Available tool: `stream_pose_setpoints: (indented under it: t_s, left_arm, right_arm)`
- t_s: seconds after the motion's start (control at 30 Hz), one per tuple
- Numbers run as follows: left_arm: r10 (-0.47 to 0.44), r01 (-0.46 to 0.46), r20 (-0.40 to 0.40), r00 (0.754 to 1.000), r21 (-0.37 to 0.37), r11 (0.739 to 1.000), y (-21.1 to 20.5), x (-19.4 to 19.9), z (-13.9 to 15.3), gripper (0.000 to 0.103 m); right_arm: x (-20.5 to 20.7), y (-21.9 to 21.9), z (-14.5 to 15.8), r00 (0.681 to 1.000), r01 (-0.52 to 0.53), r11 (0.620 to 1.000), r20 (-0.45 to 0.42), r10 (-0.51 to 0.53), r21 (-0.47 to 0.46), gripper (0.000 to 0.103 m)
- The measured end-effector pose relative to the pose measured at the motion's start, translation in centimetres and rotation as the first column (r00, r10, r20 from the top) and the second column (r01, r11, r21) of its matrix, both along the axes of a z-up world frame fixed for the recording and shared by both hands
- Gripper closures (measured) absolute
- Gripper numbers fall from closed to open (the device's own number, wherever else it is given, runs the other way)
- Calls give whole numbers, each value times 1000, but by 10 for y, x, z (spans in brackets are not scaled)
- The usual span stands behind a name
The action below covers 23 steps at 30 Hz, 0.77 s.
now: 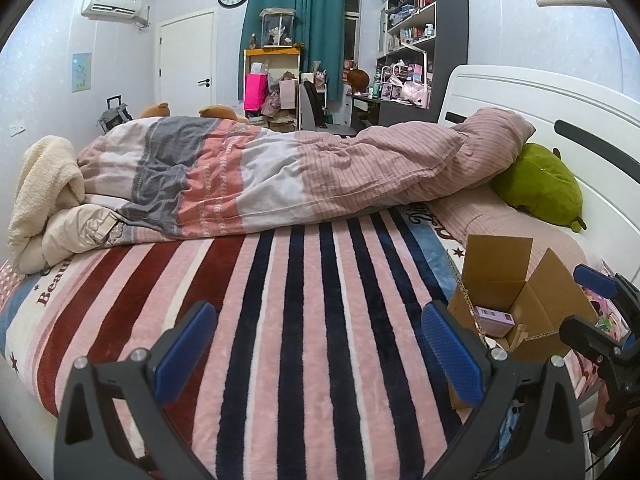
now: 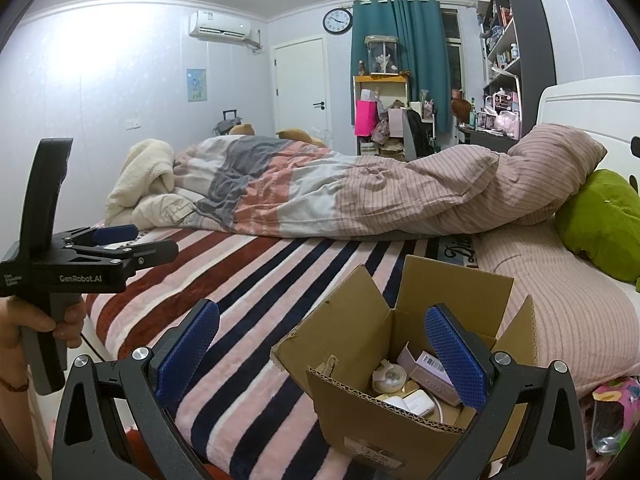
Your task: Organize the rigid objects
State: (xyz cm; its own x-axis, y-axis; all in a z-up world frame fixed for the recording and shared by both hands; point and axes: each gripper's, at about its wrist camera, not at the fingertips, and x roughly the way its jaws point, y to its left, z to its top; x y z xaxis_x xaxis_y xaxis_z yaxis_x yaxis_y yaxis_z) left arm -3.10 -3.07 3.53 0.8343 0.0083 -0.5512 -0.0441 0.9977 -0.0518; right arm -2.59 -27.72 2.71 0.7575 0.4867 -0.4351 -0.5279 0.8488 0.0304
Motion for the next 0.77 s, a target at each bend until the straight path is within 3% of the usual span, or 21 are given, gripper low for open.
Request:
stream_pose_setpoints:
  t_s: [0.77]
  left_arm:
    - [16, -16, 13, 1000, 1, 1000, 7, -7, 2, 1]
  right_arm:
    - [-1, 1, 0, 1000, 0, 1000, 0, 0, 2, 0]
